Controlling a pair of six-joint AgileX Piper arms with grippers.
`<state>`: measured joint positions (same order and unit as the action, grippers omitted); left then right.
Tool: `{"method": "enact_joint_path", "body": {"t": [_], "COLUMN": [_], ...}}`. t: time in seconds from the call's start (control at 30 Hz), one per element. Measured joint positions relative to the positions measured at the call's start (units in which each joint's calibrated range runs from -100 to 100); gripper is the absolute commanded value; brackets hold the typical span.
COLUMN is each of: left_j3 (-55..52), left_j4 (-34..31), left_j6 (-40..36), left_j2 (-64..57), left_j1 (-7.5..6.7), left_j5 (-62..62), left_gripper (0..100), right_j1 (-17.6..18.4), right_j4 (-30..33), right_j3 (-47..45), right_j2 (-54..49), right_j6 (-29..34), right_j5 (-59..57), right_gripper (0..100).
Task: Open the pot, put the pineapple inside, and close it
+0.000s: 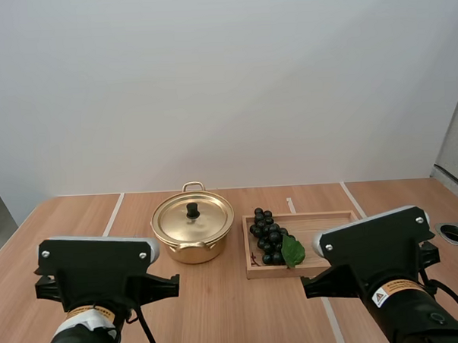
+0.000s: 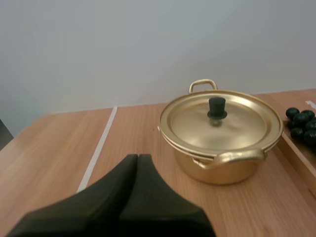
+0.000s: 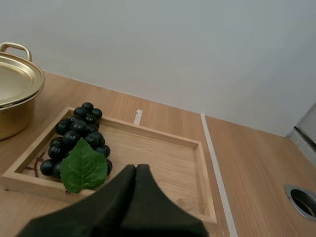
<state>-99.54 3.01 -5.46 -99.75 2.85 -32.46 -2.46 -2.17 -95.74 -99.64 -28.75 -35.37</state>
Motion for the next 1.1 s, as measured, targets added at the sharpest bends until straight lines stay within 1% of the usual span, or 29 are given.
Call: {"method": "enact_joint_path", "body": {"t": [0.5, 0.7, 1.1], "left_j3": [-0.33, -0.33, -0.33], "left_j4": [0.00, 0.00, 0.00], "left_j6": [-2.03, -2.03, -2.03], "left_j2": [0.00, 0.00, 0.00], "left_j1": [0.00, 0.00, 0.00], "left_j5": [1.09, 1.09, 1.09], "left_gripper": [0, 0, 0], "right_j1": [0.00, 0.00, 0.00], "right_j4": [0.12, 1.61, 2.18], "right_j3": [-0.54, -3.86, -4.03], "right_j2": [0.00, 0.00, -0.10], "right_j6": [1.37, 1.45, 1.78], "right_j5": [-7.83, -8.27, -8.50], "right_gripper": [0, 0, 0]}}
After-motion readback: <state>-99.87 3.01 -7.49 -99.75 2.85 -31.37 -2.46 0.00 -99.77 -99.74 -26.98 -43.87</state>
